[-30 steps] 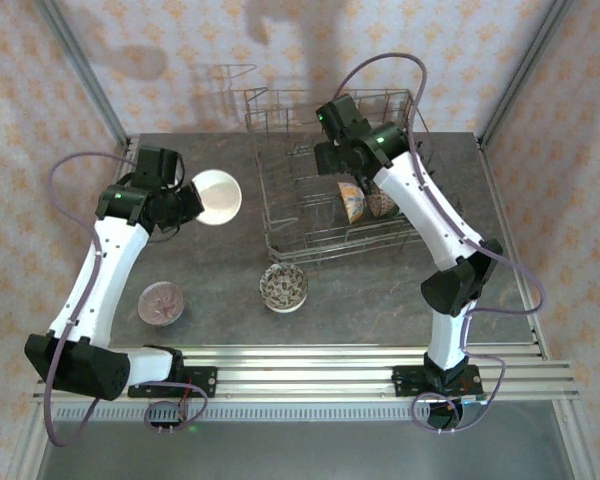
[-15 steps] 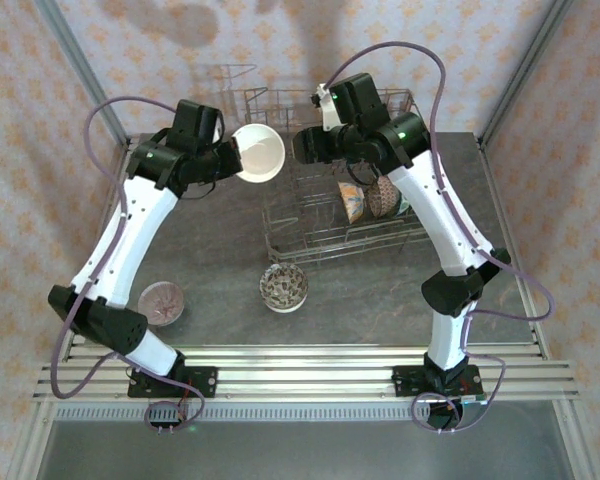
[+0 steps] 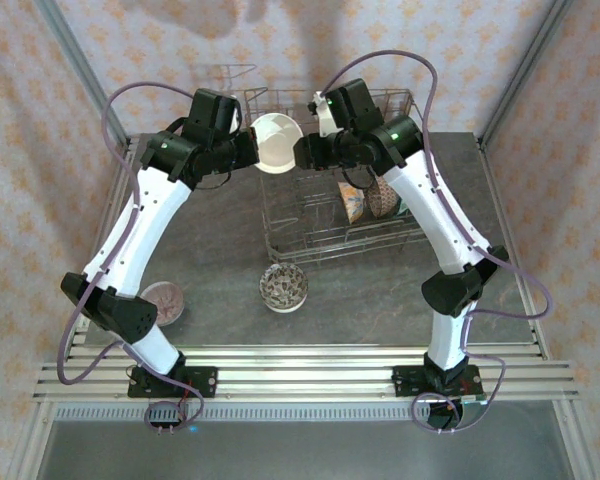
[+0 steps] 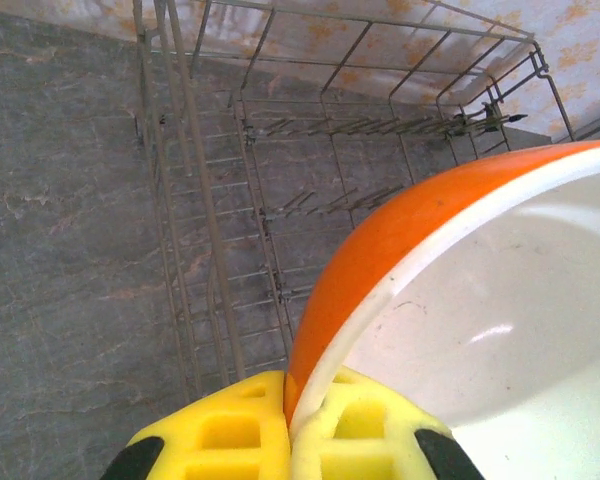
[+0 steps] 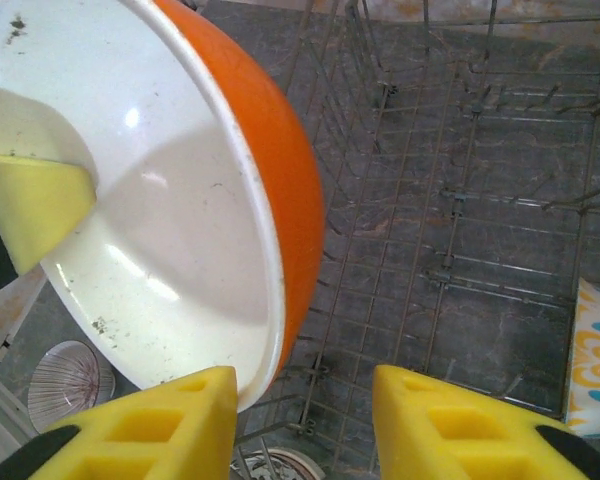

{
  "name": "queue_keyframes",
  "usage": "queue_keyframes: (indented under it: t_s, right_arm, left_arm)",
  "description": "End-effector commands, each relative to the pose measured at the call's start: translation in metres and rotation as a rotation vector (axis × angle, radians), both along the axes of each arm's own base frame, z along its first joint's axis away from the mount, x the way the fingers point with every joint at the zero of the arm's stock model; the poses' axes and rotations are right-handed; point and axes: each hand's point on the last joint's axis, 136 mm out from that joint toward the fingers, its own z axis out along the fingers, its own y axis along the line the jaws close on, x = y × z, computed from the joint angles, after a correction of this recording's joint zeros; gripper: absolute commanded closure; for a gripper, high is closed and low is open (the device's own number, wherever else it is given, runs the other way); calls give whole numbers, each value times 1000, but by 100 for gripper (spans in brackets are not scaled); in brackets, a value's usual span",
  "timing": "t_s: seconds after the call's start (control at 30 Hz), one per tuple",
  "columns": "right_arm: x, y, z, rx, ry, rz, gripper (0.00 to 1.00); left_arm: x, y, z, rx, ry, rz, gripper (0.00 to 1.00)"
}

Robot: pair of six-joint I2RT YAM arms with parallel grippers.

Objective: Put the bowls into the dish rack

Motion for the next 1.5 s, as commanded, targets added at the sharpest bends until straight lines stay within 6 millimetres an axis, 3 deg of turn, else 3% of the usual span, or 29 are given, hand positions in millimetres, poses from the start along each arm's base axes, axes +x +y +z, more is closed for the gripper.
queue_keyframes:
  t_s: [0.0, 0.3, 0.6, 0.73, 1.47]
  right_arm:
    - [8, 1, 7, 26, -27, -43, 66]
    - [15, 7, 10, 81, -26, -71, 73]
    - [23, -5, 5, 42, -29, -152, 99]
    - [26, -13, -1, 1, -32, -193, 100]
    - [28, -36, -4, -53, -56, -287, 100]
  left_arm:
    - [3, -2, 14, 17, -51, -4, 100]
    - [-1, -8, 13, 24, -54, -5, 100]
    - [-7, -13, 5, 40, -36, -7, 100]
    - [-9, -19, -1, 42, -20, -19, 100]
    - [-15, -19, -10, 19, -3, 0, 64]
